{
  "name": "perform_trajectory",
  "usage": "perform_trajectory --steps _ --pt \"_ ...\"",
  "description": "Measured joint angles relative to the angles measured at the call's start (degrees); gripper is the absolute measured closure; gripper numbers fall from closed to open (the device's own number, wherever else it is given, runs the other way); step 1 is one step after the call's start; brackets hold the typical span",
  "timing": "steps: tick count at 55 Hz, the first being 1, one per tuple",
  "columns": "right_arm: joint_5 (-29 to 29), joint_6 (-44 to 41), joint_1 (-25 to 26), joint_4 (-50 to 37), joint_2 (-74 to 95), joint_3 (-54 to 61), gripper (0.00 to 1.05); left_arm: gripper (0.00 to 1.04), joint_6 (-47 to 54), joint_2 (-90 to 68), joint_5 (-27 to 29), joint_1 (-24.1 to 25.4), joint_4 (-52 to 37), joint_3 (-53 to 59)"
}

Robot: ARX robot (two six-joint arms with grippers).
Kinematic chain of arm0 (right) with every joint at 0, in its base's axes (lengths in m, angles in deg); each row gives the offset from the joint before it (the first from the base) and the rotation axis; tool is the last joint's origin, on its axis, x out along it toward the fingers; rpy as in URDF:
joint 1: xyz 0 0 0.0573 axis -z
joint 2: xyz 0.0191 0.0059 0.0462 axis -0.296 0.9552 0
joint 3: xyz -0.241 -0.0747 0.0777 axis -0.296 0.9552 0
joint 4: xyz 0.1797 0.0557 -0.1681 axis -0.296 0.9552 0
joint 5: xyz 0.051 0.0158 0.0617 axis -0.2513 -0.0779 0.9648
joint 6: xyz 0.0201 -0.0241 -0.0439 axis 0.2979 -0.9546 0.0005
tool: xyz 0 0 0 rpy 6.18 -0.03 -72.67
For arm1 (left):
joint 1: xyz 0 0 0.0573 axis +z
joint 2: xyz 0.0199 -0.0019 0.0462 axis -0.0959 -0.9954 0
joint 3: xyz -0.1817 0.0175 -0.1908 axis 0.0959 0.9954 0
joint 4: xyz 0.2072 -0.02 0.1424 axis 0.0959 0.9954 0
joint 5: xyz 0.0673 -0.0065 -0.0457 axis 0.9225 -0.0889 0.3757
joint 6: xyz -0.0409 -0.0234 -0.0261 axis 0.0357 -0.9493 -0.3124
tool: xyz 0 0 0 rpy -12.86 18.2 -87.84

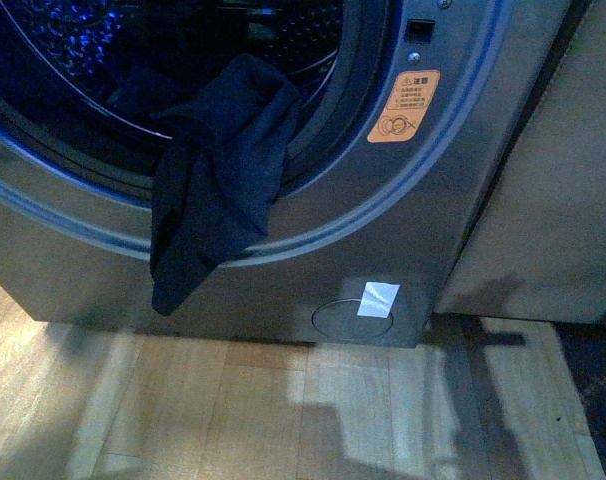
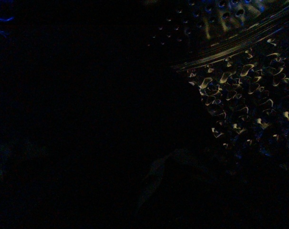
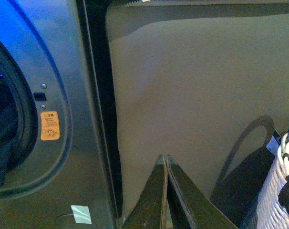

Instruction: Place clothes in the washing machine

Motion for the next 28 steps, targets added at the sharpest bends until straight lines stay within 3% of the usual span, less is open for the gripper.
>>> perform_trajectory --steps 28 --pt "0.0 0.0 0.0 0.0 0.0 0.0 1.02 0.07 -1.3 32.2 -3.5 -1.4 -20.5 45.9"
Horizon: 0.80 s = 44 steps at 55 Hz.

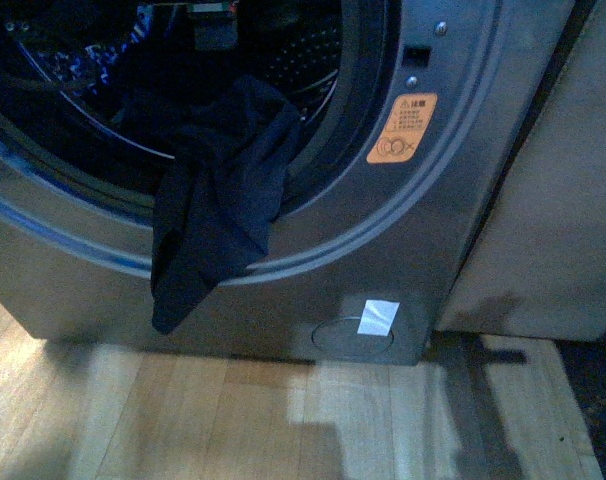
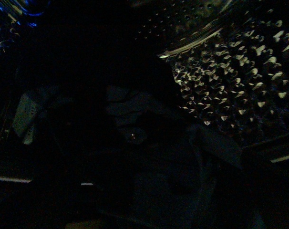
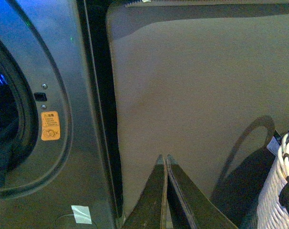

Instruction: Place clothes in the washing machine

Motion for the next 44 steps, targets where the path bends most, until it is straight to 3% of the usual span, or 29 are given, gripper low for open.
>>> perform_trajectory --steps 17,34,40,44 --pt "0.0 0.0 0.0 0.0 0.0 0.0 1.02 0.07 -0.4 23.3 -1.9 -3.3 -4.0 19.5" --pt "0.0 0.0 0.0 0.0 0.0 0.0 1.02 0.07 -1.2 48.0 4.2 -13.4 1.3 33.7" --pt "0.0 0.0 0.0 0.0 0.0 0.0 1.02 0.23 2.1 58.2 18.5 -14.6 -1.0 39.3" --pt "0.0 0.0 0.0 0.0 0.0 0.0 1.02 0.34 3.0 63.1 19.8 -12.7 -1.1 42.4"
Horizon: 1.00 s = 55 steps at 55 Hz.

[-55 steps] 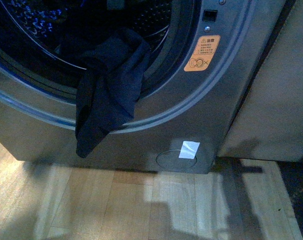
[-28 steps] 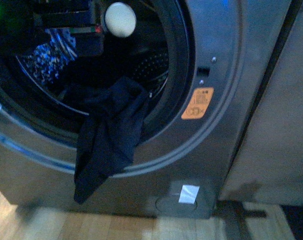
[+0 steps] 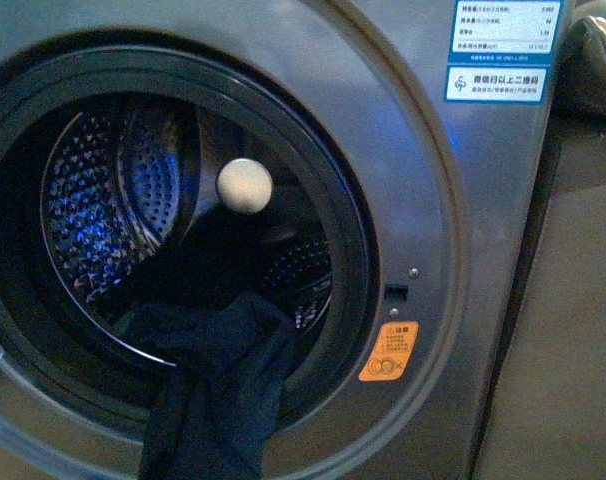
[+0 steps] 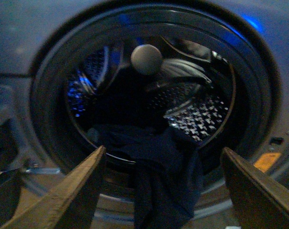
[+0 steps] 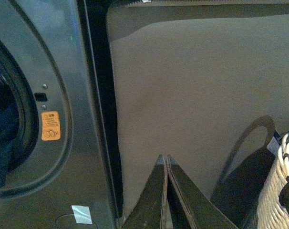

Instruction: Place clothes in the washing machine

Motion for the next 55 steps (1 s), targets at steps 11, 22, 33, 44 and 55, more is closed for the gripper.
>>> perform_trajectory --steps 11,22,33,44,55 --pt "0.1 0.0 0.0 0.0 0.0 0.0 1.02 0.68 0.8 7.2 -6.3 6.7 0.0 7.6" --pt "0.1 0.0 0.0 0.0 0.0 0.0 1.02 1.02 1.1 14.0 -11.9 12.9 1.1 12.7" --pt "0.1 0.0 0.0 0.0 0.0 0.0 1.02 1.01 1.2 19.0 -15.7 16.9 3.2 15.8" --pt "0.1 0.0 0.0 0.0 0.0 0.0 1.02 1.01 1.2 24.3 -23.0 24.6 6.3 17.9" --pt "0.2 0.0 0.0 0.0 0.0 0.0 0.95 1.01 1.2 28.1 -23.6 25.0 8.7 19.2"
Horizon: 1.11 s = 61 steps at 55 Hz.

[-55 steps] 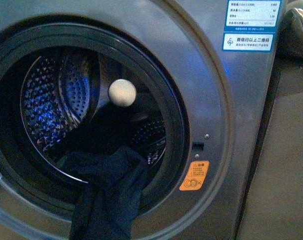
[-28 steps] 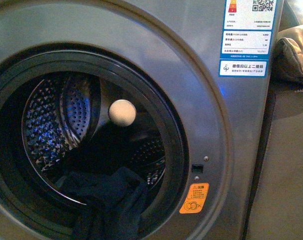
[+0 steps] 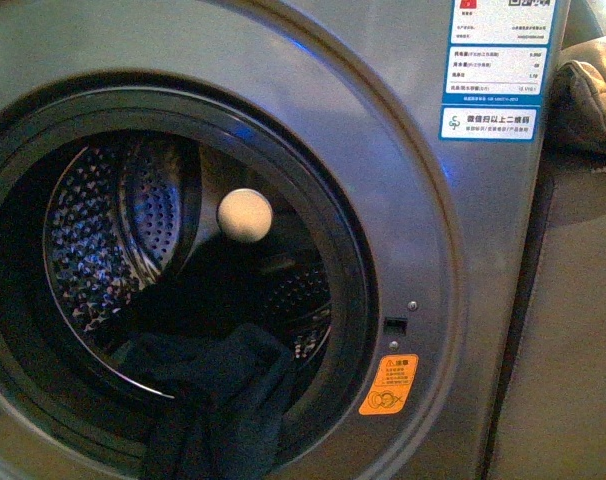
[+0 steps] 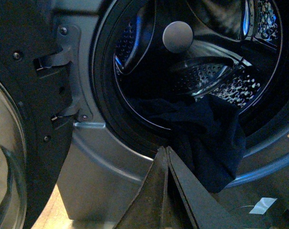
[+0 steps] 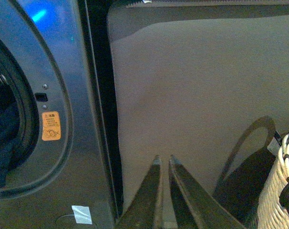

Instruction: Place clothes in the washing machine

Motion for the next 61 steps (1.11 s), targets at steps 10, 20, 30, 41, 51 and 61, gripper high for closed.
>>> perform_trajectory --steps 10,20,30,41,51,61 --pt "0.0 0.0 0.0 0.0 0.0 0.0 0.58 1.01 0.0 3.5 0.0 0.0 0.9 1.4" --pt "0.0 0.0 0.0 0.0 0.0 0.0 0.26 1.01 0.0 6.1 0.0 0.0 3.5 1.4" --pt "-0.1 0.0 0.0 0.0 0.0 0.0 0.06 1.01 0.1 15.2 0.0 0.0 13.6 1.4" --pt "0.0 0.0 0.0 0.0 0.0 0.0 0.07 0.89 0.1 16.3 0.0 0.0 14.1 1.4" --pt "0.0 0.0 0.0 0.0 0.0 0.0 0.07 0.48 0.1 16.3 0.0 0.0 14.1 1.4" --pt "0.0 0.0 0.0 0.0 0.0 0.0 0.07 0.10 0.1 16.3 0.0 0.0 14.1 1.4"
